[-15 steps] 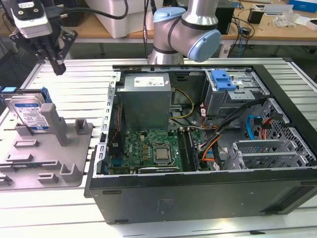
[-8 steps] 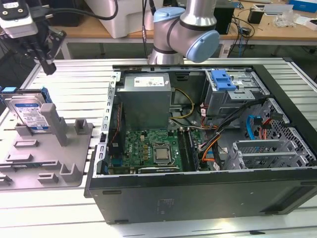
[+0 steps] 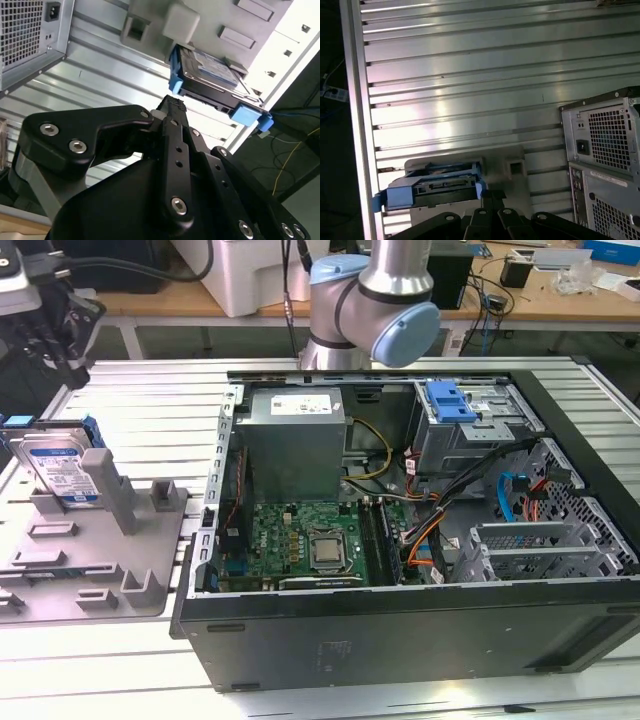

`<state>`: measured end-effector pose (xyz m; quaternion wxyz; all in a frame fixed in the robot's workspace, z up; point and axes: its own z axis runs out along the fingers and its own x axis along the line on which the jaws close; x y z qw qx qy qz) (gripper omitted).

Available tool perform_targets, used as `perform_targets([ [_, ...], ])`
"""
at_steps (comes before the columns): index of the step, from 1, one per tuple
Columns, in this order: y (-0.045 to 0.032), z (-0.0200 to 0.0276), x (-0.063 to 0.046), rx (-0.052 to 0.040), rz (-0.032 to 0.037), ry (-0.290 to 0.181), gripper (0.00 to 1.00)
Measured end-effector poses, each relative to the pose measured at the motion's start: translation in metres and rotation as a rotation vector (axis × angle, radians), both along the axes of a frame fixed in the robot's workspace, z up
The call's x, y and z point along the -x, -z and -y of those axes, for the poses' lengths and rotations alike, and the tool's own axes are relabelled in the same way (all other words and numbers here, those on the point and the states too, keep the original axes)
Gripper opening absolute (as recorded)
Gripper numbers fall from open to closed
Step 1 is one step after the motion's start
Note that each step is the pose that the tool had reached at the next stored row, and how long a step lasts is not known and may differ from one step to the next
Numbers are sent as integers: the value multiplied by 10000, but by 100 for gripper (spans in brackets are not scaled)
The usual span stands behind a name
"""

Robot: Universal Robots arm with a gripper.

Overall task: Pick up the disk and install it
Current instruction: 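Reach for the disk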

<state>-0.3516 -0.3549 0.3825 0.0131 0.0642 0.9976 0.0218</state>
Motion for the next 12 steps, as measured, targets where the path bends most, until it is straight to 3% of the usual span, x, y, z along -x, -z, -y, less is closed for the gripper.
perform_targets([
  [10, 35, -64, 305, 0, 0, 135, 11],
  [12, 50, -88, 419, 0, 0, 187, 11],
])
